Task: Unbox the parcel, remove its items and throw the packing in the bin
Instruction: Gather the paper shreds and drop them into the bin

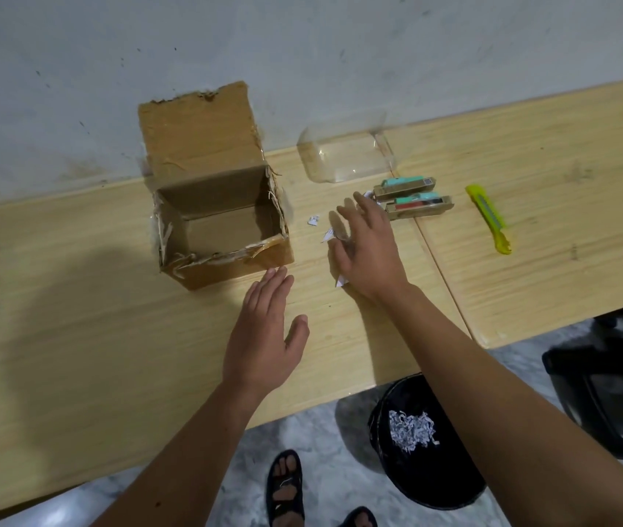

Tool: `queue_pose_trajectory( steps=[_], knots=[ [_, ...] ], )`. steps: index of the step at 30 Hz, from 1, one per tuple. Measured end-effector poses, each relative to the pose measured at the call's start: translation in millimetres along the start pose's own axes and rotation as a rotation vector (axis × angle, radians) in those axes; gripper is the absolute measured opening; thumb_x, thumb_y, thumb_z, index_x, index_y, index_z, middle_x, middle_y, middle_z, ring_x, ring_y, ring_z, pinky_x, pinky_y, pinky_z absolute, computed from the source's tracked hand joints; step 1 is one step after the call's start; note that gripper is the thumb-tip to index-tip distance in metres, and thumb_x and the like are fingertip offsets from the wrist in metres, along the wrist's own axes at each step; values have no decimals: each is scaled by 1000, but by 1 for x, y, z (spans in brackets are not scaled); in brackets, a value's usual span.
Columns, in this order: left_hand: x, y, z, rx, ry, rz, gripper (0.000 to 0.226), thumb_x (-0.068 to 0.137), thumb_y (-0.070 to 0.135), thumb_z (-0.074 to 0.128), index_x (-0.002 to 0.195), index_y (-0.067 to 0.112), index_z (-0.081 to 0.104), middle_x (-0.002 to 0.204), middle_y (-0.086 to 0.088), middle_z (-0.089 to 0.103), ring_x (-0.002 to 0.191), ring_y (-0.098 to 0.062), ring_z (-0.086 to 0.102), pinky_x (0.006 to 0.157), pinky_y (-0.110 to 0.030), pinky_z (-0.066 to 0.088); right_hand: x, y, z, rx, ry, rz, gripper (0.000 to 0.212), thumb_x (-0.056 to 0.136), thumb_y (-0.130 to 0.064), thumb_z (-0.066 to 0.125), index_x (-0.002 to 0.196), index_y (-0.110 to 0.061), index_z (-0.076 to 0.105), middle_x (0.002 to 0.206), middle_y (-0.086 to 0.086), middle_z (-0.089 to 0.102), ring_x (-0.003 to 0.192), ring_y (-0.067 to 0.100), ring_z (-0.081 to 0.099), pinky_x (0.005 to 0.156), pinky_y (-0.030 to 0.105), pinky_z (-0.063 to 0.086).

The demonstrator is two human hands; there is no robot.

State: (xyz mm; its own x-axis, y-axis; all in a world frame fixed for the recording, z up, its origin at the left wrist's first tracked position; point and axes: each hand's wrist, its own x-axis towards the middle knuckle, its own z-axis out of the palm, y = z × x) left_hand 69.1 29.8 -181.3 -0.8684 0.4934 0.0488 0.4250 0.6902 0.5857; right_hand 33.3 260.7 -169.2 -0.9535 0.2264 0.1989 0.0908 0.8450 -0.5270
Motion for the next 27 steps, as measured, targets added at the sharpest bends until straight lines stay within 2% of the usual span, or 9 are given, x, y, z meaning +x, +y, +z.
queue_pose_trajectory(
  steps=[4,8,11,14,17,20,23,25,27],
  knots=[
    [0,0,-1,-7,-8,-1,60,102,27,59,157,8,41,168,-3,36,160,-14,20,132,-34,14,-5,-3,1,40,9,6,40,94,-19,63,128,0,59,141,19,53,133,32,46,112,41,41],
    [0,1,-1,-11,-11,-11,61,102,27,59,158,9,41,168,-2,35,160,-14,19,131,-30,12,-8,-1,-3,137,-52,-25,42,96,-20,63,137,-10,61,141,5,59,134,21,52,109,36,46],
    [0,2,-1,-16,-10,-11,61,102,27,59,158,9,41,168,-2,35,160,-13,19,131,-30,12,-8,1,-7,213,31,-60,39,95,-15,66,133,-11,65,135,3,65,129,16,58,107,34,48],
    [0,1,-1,-23,-10,-12,61,102,28,58,158,10,40,168,-1,35,160,-12,18,132,-34,15,-6,4,-11,237,111,-31,36,95,-18,67,131,-11,67,137,1,65,130,15,58,108,34,48],
    [0,1,-1,-25,-5,-14,61,102,28,58,158,10,40,168,-1,35,160,-11,18,132,-35,16,1,7,-10,232,28,28,47,94,-25,68,139,-12,61,149,2,55,140,17,48,115,32,39],
    [-1,1,0,-28,6,-6,61,101,28,58,157,10,42,167,-1,37,160,-12,20,131,-37,19,9,7,-11,213,-77,50,58,93,-30,66,146,-10,54,153,4,51,143,20,43,115,28,31],
    [-1,0,0,-27,9,3,61,101,27,58,156,8,43,166,-3,38,159,-14,22,131,-41,22,12,0,-12,203,-128,-16,53,90,-27,65,139,-9,61,140,6,63,132,21,52,109,26,36],
    [-1,0,0,-26,4,-1,61,101,27,59,156,8,42,166,-3,37,160,-13,21,131,-40,21,12,-5,-10,234,-156,-72,43,89,-18,68,132,-13,68,127,2,71,122,19,57,102,24,41],
    [-1,1,0,-25,6,-3,61,102,27,59,157,9,42,167,-2,36,160,-12,19,131,-38,19,11,-6,-8,257,-175,-104,38,89,-13,70,126,-17,73,122,-2,73,119,15,60,100,22,44]
  ],
)
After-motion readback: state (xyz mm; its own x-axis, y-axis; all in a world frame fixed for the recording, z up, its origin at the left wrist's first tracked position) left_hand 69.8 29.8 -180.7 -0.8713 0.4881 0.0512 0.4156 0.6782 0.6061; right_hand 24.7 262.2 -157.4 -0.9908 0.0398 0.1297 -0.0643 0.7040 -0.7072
